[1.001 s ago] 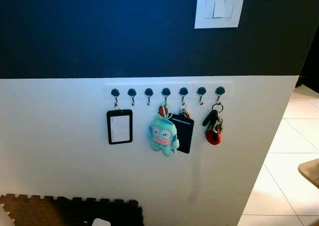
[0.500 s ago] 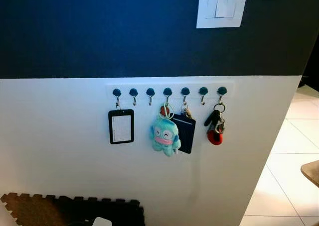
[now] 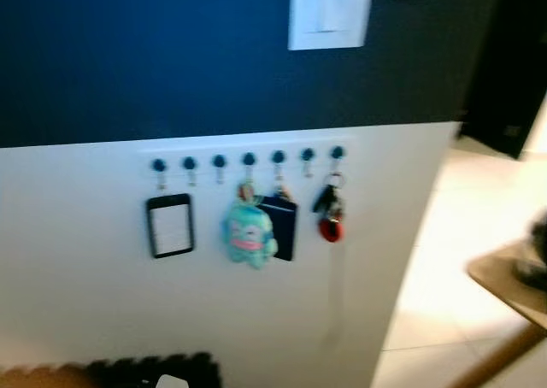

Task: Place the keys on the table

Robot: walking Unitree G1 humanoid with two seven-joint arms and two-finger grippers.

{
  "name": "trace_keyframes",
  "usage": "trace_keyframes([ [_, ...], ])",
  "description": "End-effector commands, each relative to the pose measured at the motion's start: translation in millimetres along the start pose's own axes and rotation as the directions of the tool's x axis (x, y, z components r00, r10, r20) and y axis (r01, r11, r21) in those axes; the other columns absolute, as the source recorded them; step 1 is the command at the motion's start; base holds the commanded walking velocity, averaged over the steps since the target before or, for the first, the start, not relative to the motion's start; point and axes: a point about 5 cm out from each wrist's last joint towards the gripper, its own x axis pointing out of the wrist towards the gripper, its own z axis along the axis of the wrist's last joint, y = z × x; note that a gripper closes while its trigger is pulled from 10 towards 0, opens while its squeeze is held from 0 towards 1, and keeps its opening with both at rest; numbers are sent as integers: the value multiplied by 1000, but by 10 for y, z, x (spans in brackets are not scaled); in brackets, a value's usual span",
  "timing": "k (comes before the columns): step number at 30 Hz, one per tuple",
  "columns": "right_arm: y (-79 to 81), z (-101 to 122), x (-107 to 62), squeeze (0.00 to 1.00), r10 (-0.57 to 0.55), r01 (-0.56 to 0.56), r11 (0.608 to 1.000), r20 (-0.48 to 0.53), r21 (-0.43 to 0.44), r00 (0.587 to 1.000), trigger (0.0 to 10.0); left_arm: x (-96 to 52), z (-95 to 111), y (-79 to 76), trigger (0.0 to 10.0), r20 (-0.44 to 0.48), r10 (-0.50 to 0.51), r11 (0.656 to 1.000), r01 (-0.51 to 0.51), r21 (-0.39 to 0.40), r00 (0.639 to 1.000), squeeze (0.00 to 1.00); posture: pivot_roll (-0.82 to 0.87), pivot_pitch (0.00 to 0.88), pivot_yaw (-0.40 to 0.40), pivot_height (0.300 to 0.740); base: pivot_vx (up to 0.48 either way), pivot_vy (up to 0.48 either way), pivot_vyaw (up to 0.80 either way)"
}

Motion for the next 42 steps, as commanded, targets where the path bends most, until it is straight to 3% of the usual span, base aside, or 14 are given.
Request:
trace_keyframes([
  [1, 28, 33, 3, 0, 11, -11, 1000, 18, -2, 1000, 10000, -9, 8, 54, 10000, 9, 8, 1000, -8, 8, 1000, 0, -5, 0, 41, 740, 0, 0, -800],
  [42, 94, 101, 9, 0, 41, -40, 998, 48, -38, 998, 10000, -27, 0, 41, 10000, 32, -8, 1000, 8, 4, 999, 0, 6, 0, 32, 740, 0, 0, -800],
])
